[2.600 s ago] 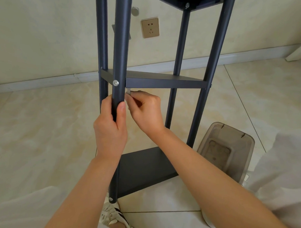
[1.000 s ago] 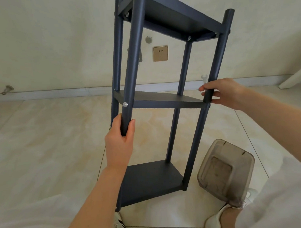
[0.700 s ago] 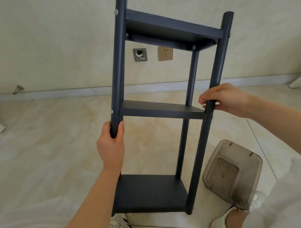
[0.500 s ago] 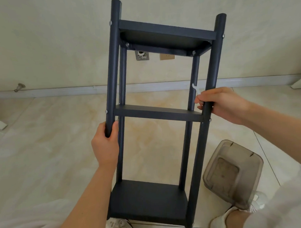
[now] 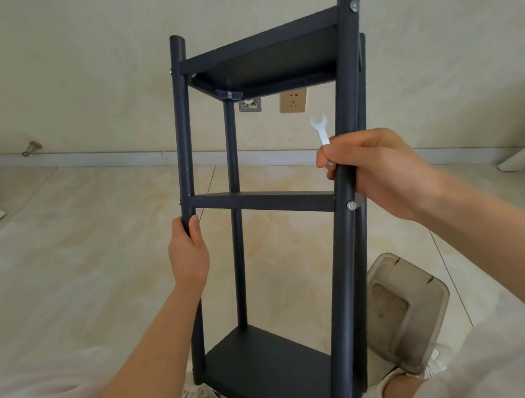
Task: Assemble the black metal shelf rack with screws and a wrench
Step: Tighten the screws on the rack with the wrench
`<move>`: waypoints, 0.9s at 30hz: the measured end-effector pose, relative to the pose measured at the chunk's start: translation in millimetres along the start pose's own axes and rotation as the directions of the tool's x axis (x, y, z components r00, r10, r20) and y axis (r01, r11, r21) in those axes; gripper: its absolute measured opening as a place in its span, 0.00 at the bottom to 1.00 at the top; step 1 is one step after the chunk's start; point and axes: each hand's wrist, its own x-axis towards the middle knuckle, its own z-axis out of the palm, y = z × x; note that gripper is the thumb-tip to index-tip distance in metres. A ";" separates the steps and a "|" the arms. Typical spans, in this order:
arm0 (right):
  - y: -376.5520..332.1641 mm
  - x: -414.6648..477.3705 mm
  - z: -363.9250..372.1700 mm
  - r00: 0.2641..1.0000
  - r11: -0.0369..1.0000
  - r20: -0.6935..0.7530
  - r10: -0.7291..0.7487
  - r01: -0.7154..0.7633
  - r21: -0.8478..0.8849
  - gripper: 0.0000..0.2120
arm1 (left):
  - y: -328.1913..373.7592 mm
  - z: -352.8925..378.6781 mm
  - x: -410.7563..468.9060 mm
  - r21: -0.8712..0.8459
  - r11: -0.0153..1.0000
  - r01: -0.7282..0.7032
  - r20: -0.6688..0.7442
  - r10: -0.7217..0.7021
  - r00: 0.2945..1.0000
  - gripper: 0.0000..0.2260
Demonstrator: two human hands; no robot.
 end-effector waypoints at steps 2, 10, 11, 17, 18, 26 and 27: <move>-5.6 -3.3 7.7 0.999 1.000 0.027 -0.020 0.020 0.003 0.08 | 0.1 3.0 -1.1 0.007 0.999 0.033 0.038 -0.033 0.999 0.12; -15.4 -8.1 23.7 0.998 0.999 0.027 -0.052 0.052 -0.006 0.12 | -0.2 11.8 -0.2 -0.023 0.993 0.118 0.166 -0.113 0.980 0.13; -16.0 -8.6 24.8 0.998 0.999 0.023 -0.050 0.050 -0.008 0.12 | -0.7 12.9 0.7 -0.019 0.993 0.116 0.169 -0.112 0.979 0.13; -18.8 -9.5 36.3 0.998 0.998 0.006 -0.063 0.063 -0.023 0.12 | 4.4 16.1 5.6 0.024 0.990 0.137 0.222 -0.138 0.965 0.14; -20.0 -9.4 38.3 0.997 0.997 -0.005 -0.077 0.077 -0.031 0.13 | 6.7 16.3 6.0 0.028 0.990 0.135 0.226 -0.138 0.964 0.15; -27.5 -4.6 46.9 0.989 0.990 -0.020 -0.143 0.143 -0.009 0.11 | 37.2 17.2 2.3 0.007 0.990 0.144 0.328 -0.139 0.935 0.18; -27.0 -3.5 47.2 0.989 0.990 -0.022 -0.143 0.143 -0.003 0.11 | 41.5 17.3 -2.1 0.023 0.991 0.132 0.328 -0.132 0.935 0.18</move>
